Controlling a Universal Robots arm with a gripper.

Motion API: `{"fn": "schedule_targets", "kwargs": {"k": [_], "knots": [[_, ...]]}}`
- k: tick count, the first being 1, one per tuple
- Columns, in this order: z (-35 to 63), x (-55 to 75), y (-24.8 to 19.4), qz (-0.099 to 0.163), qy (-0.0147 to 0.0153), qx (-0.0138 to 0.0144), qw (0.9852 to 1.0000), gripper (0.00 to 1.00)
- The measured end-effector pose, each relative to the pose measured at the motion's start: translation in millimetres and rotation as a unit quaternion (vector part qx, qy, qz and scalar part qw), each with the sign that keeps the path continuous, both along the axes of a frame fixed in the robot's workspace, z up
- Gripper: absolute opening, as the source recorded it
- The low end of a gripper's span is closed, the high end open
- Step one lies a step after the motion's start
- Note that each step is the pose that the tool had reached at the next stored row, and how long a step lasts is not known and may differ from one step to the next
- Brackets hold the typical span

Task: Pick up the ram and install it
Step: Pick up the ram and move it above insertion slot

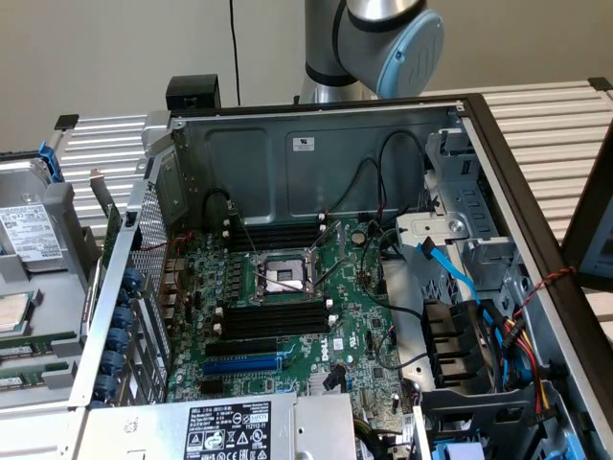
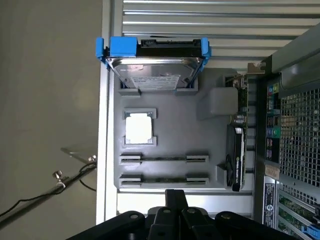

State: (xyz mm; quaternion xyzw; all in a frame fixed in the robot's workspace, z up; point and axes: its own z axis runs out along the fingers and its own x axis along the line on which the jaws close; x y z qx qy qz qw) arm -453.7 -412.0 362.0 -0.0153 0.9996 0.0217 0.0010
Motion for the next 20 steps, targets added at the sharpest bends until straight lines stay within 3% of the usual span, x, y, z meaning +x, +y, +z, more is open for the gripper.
{"fn": "schedule_targets", "kwargs": {"k": [5,10,14,15,20], "knots": [[0.0,0.0,0.0,0.046,-0.0001,-0.0012,0.999,0.11],[0.0,0.0,0.0,0.091,-0.0001,-0.0017,0.9958,0.11],[0.0,0.0,0.0,0.127,0.0,-0.0023,0.9919,0.12],[0.0,0.0,0.0,0.136,0.0,-0.0024,0.9906,0.18],[0.0,0.0,0.0,0.182,-0.0001,-0.0032,0.9834,0.18]]}}
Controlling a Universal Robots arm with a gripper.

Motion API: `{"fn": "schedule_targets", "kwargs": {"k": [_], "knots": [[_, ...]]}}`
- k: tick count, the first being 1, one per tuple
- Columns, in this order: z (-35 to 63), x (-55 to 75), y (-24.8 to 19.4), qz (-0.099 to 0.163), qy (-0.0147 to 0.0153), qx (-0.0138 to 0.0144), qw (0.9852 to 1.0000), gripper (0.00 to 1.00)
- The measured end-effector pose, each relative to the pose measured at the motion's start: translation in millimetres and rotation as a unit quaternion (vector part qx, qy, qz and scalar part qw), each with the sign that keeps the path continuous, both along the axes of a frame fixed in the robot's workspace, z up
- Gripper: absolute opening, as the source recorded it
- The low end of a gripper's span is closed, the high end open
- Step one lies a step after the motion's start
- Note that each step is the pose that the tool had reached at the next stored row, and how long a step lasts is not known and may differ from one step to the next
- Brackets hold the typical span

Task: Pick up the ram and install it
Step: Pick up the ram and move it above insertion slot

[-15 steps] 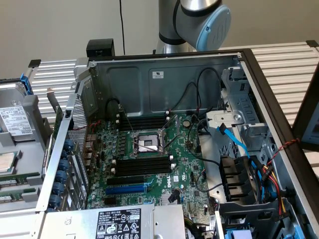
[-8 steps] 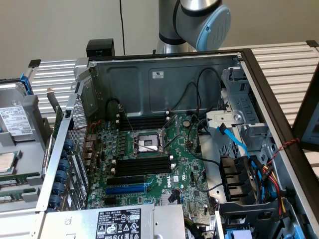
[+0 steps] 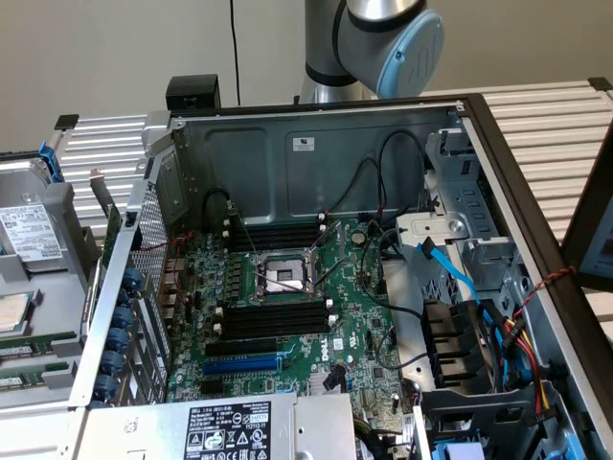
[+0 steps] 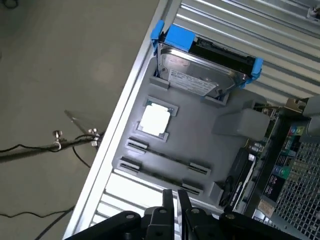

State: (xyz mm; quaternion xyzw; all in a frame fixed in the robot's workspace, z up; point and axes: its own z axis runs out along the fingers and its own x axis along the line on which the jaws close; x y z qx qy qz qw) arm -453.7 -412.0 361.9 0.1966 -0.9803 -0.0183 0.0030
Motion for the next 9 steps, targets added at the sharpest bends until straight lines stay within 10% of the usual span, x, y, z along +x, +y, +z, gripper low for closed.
{"fn": "schedule_targets", "kwargs": {"k": [9], "knots": [[-0.1,-0.1,0.0,0.082,0.0001,-0.0026,0.9966,0.18]]}}
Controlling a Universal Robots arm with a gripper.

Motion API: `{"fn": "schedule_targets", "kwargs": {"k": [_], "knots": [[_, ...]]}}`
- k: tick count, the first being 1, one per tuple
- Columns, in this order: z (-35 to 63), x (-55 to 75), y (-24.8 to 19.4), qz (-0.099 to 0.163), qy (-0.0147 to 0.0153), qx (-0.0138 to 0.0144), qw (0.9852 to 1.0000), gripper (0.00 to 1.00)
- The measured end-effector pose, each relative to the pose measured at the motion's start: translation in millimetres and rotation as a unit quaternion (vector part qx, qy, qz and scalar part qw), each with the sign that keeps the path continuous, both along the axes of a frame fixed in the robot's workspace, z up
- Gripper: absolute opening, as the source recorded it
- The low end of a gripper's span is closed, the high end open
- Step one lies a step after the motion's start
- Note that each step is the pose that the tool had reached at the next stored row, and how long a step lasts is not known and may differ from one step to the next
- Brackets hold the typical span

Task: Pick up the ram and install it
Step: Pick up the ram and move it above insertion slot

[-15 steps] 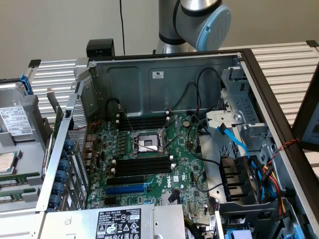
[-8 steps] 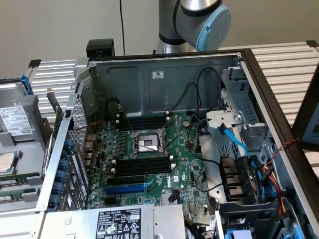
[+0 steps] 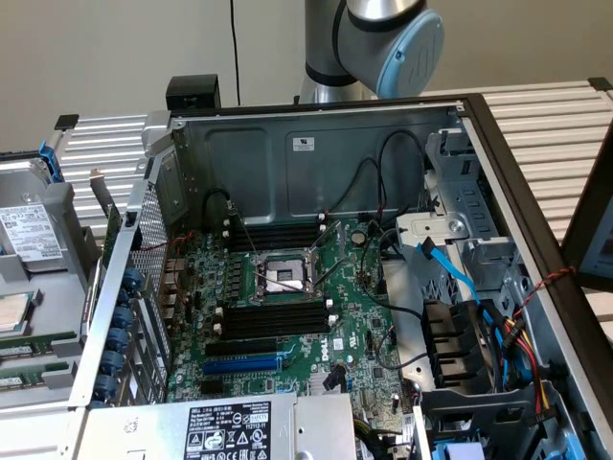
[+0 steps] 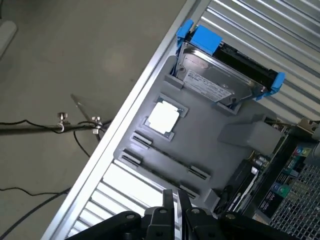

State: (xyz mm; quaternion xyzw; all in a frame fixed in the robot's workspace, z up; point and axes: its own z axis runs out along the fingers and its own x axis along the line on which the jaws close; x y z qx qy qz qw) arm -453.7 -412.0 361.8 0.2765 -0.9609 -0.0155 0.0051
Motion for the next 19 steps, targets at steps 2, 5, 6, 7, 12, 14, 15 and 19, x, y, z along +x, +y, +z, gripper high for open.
{"fn": "schedule_targets", "kwargs": {"k": [2,5,6,7,12,14,15,19], "knots": [[-0.1,0.0,0.0,0.018,0.0,-0.0006,0.9998,0.18],[-0.1,0.0,0.0,0.046,0.0001,-0.0015,0.999,0.18],[-0.1,0.0,0.0,0.055,0.0001,-0.0018,0.9985,0.18],[-0.1,0.0,0.0,0.063,0.0001,-0.0021,0.998,0.18],[-0.2,0.0,0.0,0.109,0.0001,-0.0034,0.994,0.18],[-0.3,0.0,0.0,0.127,0.0002,-0.0038,0.9919,0.18],[-0.3,0.0,0.0,0.136,0.0002,-0.0041,0.9907,0.18],[-0.5,0.0,0.0,0.172,0.0002,-0.005,0.9851,0.18]]}}
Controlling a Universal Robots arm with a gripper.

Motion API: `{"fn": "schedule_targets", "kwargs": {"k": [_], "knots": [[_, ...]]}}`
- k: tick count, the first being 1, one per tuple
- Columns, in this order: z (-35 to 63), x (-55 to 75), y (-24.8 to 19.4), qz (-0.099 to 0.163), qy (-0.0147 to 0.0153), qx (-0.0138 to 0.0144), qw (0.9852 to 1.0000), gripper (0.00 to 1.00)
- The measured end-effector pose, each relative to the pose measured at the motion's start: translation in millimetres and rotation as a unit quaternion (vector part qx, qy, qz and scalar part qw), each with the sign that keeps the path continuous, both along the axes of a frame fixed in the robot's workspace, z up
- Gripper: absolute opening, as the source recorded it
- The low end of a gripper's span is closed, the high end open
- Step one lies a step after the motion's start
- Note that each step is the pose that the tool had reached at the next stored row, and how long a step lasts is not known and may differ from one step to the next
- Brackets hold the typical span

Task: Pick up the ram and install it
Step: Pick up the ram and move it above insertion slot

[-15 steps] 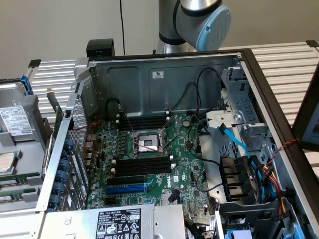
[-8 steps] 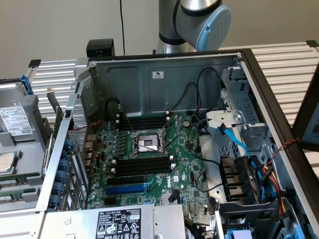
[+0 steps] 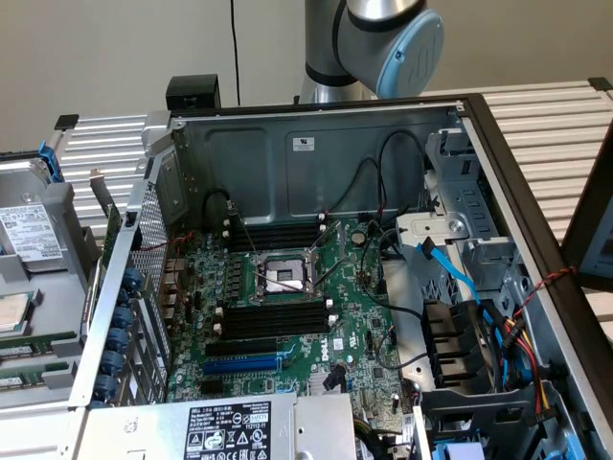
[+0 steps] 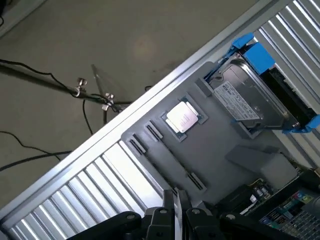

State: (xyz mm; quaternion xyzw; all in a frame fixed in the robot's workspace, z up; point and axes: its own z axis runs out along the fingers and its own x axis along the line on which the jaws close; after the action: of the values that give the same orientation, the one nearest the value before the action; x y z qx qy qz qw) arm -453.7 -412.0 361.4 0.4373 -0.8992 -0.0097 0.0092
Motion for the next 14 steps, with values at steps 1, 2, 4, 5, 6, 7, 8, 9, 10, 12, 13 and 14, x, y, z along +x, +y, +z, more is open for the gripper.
{"fn": "schedule_targets", "kwargs": {"k": [1,2,4,5,6,7,8,9,10,12,13,14], "knots": [[0.0,0.0,0.0,0.009,0.0001,-0.0003,1.0,0.18],[0.0,0.0,0.0,0.019,0.0001,-0.0005,0.9998,0.18],[-0.1,0.0,0.0,0.037,0.0001,-0.0009,0.9993,0.18],[-0.1,0.0,0.0,0.046,0.0001,-0.0011,0.9989,0.18],[-0.2,0.0,0.0,0.055,0.0001,-0.0014,0.9985,0.18],[-0.3,0.0,0.0,0.071,0.0001,-0.0017,0.9975,0.18],[-0.2,0.0,0.0,0.08,0.0002,-0.002,0.9968,0.18],[-0.3,0.0,0.0,0.089,0.0002,-0.0022,0.996,0.18],[-0.3,0.0,0.0,0.098,0.0002,-0.0024,0.9952,0.18],[-0.4,0.0,0.0,0.116,0.0002,-0.0029,0.9932,0.18],[-0.4,0.0,0.0,0.125,0.0003,-0.0032,0.9921,0.18],[-0.5,0.0,0.0,0.134,0.0003,-0.0034,0.9909,0.18]]}}
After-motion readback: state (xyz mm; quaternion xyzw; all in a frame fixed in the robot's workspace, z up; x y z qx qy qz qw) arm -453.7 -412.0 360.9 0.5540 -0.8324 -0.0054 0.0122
